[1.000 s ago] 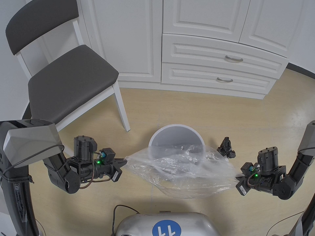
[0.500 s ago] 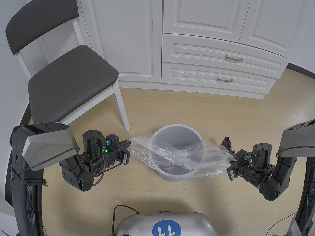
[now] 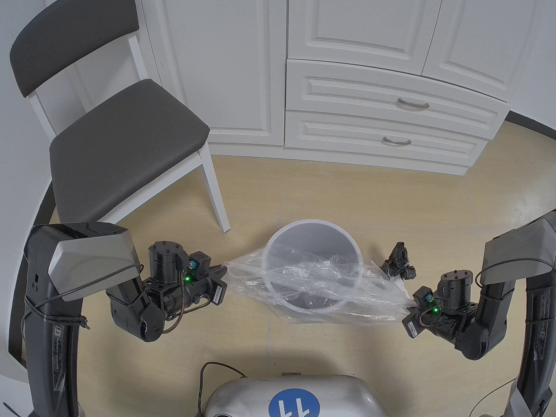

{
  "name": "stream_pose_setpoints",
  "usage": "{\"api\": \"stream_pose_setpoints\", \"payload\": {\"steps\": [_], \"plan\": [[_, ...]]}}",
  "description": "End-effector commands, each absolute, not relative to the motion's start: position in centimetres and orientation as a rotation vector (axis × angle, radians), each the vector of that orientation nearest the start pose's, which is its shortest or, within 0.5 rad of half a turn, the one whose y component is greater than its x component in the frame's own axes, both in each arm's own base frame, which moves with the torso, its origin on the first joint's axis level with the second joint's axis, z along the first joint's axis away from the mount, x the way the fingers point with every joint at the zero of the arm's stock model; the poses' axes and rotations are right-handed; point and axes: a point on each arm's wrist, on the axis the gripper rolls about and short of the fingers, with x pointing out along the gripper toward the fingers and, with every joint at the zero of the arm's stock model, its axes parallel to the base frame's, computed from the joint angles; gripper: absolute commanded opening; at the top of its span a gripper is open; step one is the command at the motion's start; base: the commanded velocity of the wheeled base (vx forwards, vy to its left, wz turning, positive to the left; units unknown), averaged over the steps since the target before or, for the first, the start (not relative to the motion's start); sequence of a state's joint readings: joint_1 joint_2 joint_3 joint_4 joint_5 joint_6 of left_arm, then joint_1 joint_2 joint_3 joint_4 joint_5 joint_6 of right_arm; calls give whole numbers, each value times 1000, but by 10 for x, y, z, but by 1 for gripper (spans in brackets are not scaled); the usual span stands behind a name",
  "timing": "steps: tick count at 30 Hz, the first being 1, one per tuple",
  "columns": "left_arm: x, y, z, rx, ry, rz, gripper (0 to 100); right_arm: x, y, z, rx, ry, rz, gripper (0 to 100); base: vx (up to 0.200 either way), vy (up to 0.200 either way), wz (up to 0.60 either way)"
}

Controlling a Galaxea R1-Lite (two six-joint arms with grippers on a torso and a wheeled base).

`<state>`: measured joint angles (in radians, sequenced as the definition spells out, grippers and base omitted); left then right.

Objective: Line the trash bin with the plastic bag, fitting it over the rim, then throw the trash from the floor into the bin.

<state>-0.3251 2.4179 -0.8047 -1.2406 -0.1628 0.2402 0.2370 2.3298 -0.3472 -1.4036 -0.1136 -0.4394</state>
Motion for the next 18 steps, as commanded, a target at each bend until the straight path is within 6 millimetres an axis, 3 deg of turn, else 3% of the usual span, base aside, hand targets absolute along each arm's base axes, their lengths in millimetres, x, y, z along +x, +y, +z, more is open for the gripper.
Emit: {"api": "stream_pose_setpoints", "payload": {"steps": [1, 10, 11, 15, 18], "plan": [[369, -126, -21, 263, 322, -520, 0, 284, 65, -35, -530, 553, 247, 0, 0, 0, 0], [369, -128, -18, 261, 305, -524, 0, 281, 66, -29, -523, 521, 244, 0, 0, 0, 0], [368, -127, -18, 261, 307, -524, 0, 281, 65, -28, -523, 521, 244, 100, 0, 0, 0], [367, -129, -16, 262, 298, -529, 0, 274, 67, -17, -524, 495, 252, 100, 0, 0, 0], [366, -132, -12, 257, 280, -533, 0, 262, 69, 6, -519, 439, 271, 100, 0, 0, 0]]}}
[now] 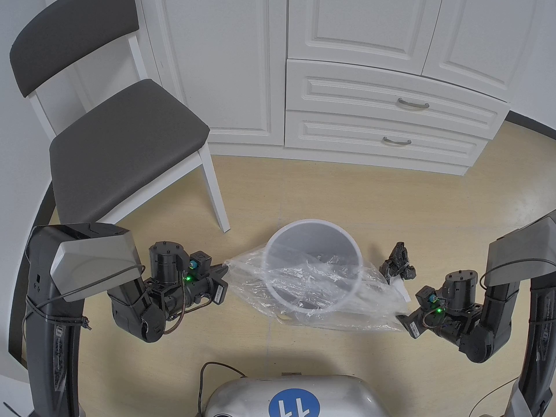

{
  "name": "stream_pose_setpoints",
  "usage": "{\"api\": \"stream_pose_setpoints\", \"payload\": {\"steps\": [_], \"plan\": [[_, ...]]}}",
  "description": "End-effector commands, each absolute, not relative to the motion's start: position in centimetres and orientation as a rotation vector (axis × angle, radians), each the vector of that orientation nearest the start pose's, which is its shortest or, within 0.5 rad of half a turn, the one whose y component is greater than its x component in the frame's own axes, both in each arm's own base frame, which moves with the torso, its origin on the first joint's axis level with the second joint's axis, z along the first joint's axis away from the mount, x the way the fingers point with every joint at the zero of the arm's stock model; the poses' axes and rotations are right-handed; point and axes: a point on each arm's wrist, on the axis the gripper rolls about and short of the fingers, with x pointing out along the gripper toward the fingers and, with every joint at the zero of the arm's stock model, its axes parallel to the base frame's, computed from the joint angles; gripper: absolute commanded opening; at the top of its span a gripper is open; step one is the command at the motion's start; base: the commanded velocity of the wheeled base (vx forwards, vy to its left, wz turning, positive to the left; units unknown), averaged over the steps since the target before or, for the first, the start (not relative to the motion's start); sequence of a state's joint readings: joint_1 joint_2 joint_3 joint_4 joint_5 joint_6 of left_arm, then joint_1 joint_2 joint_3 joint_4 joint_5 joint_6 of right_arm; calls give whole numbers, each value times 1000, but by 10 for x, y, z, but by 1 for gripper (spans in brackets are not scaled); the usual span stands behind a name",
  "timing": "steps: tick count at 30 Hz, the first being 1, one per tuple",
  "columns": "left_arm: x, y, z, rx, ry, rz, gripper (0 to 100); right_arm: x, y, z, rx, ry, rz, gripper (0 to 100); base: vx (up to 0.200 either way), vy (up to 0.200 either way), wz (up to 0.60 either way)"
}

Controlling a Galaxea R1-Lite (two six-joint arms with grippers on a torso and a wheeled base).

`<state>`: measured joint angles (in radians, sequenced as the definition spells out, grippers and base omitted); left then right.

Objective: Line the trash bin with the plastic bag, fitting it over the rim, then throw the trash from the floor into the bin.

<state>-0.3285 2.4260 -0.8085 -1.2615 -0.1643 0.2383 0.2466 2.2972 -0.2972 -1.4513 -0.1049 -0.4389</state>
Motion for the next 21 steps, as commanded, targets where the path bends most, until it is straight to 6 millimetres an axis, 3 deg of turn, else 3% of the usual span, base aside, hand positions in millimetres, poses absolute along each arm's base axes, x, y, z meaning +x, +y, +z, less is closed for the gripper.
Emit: {"api": "stream_pose_setpoints", "payload": {"steps": [1, 10, 14, 15, 16, 18, 19, 21], "plan": [[365, -132, -11, 257, 277, -534, 0, 257, 70, 14, -518, 423, 277, 100, 0, 0, 0], [361, -137, -8, 257, 250, -549, 0, 233, 83, 46, -494, 306, 383, 100, 0, 0, 0], [360, -139, -9, 258, 254, -554, 0, 233, 118, 50, -374, 245, 473, 100, 0, 0, 0], [360, -139, -9, 258, 254, -554, 0, 233, 118, 50, -374, 245, 473, 100, 0, 0, 0], [361, -139, -10, 258, 253, -554, 0, 235, 143, 42, -297, 247, 516, 100, 0, 0, 0], [361, -139, -10, 257, 252, -553, 0, 237, 150, 39, -276, 239, 519, 100, 0, 0, 0], [361, -139, -7, 253, 248, -551, 0, 255, 181, 27, -239, 204, 487, 100, 0, 0, 0], [360, -139, -6, 253, 247, -551, 0, 265, 193, 23, -253, 182, 466, 100, 0, 0, 0]]}}
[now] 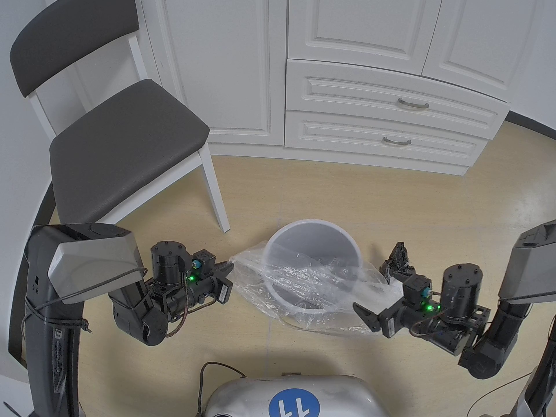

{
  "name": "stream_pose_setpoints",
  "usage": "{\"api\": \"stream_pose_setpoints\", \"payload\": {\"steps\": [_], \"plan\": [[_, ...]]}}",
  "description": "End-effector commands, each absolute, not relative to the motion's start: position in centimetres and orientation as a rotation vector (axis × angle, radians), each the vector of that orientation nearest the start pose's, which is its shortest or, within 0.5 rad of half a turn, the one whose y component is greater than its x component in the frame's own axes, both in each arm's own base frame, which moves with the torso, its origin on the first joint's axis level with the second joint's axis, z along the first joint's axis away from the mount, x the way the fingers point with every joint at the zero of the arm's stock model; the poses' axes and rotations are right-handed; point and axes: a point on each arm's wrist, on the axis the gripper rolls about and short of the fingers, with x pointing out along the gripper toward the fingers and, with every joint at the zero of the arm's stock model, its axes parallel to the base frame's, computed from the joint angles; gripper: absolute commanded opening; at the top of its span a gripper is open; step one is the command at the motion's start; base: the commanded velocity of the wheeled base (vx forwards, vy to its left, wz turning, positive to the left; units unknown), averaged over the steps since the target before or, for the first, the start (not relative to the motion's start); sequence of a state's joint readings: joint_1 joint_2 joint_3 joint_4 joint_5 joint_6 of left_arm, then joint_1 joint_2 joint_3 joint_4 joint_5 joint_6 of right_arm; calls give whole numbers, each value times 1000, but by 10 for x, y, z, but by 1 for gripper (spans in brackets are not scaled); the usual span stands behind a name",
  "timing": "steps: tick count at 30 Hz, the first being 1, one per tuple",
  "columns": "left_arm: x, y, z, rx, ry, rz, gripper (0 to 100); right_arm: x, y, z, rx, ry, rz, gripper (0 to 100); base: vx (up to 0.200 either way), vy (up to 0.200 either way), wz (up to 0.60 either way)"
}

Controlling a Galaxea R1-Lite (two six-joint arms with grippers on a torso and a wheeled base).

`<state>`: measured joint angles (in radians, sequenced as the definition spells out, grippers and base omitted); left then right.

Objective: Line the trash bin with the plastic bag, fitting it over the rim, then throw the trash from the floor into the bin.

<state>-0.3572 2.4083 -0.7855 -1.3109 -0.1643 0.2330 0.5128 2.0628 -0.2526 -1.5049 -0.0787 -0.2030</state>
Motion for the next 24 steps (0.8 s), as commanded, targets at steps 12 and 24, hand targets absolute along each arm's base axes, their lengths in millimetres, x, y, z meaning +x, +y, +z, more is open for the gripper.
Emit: {"api": "stream_pose_setpoints", "payload": {"steps": [12, 24], "plan": [[362, -140, -8, 196, 259, -547, 100, 279, 269, 27, -474, 314, 439, 100, 0, 0, 0], [365, -137, -13, 187, 249, -568, 100, 294, 280, -9, -623, 341, 386, 100, 0, 0, 0]]}}
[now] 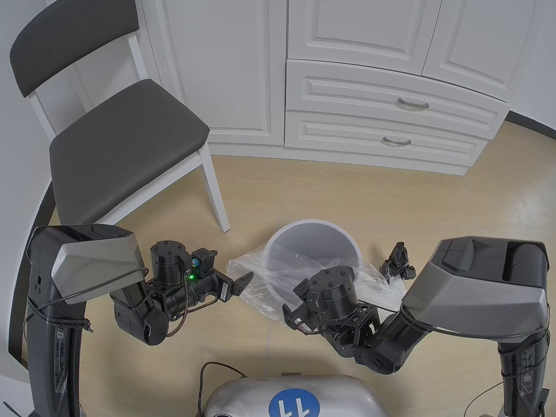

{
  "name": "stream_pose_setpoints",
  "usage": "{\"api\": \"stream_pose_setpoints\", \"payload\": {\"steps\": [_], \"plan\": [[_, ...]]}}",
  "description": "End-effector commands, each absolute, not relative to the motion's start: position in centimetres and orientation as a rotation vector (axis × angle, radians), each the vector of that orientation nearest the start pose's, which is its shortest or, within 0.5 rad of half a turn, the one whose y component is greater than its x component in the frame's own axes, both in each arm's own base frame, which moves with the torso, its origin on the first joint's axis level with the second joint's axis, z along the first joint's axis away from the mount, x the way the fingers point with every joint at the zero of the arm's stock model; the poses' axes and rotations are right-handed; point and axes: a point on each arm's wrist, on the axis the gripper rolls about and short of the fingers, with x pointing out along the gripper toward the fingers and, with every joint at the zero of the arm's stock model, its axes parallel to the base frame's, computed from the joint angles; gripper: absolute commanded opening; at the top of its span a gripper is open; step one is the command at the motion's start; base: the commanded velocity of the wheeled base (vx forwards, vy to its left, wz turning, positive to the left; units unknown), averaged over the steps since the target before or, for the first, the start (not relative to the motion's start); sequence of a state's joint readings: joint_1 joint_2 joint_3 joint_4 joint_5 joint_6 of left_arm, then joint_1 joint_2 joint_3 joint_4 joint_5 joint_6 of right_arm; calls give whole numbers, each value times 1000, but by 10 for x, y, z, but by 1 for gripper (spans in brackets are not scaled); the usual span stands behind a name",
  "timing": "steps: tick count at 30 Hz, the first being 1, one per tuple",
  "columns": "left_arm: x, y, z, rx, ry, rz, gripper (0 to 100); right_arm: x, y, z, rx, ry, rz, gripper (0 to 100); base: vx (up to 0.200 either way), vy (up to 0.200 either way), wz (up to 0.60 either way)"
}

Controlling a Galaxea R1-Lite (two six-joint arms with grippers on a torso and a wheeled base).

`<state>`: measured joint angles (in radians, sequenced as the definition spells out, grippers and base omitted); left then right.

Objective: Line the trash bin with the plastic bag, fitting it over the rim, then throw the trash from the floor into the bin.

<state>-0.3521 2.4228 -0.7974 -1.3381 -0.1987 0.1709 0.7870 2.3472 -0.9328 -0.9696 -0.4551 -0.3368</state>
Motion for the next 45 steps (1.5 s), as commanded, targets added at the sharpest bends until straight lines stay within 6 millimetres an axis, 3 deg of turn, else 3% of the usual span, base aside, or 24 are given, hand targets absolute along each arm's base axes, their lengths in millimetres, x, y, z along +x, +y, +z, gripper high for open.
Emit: {"api": "stream_pose_setpoints", "payload": {"steps": [1, 17, 18, 23, 29, 33, 34, 35, 36, 37, 45], "plan": [[365, -137, -13, 187, 250, -568, 100, 295, 279, -11, -630, 342, 371, 100, 0, 0, 0], [365, -137, -13, 191, 246, -567, 100, 320, 260, -2, -609, 327, 244, 100, 0, 0, 0], [365, -137, -13, 191, 246, -567, 100, 320, 260, -2, -608, 326, 244, 0, 0, 0, 0], [365, -137, -13, 191, 246, -565, 100, 323, 259, 6, -597, 312, 235, 0, 0, 0, 0], [365, -137, -10, 188, 231, -566, 100, 346, 258, 29, -537, 241, 187, 0, 0, 0, 0], [365, -137, 0, 181, 160, -565, 100, 382, 263, 37, -474, 164, 138, 0, 0, 0, 0], [365, -137, 0, 180, 157, -563, 100, 384, 263, 37, -471, 161, 135, 0, 0, 0, 0], [364, -138, 6, 177, 134, -565, 100, 402, 264, 36, -444, 128, 109, 0, 0, 0, 0], [364, -138, 6, 177, 133, -565, 100, 404, 264, 36, -443, 126, 107, 0, 0, 0, 0], [361, -138, 12, 172, 123, -573, 100, 419, 266, 33, -420, 97, 86, 0, 0, 0, 0], [347, -135, 32, 95, 55, -712, 100, 468, 271, 23, -259, -28, 27, 0, 0, 0, 0]]}}
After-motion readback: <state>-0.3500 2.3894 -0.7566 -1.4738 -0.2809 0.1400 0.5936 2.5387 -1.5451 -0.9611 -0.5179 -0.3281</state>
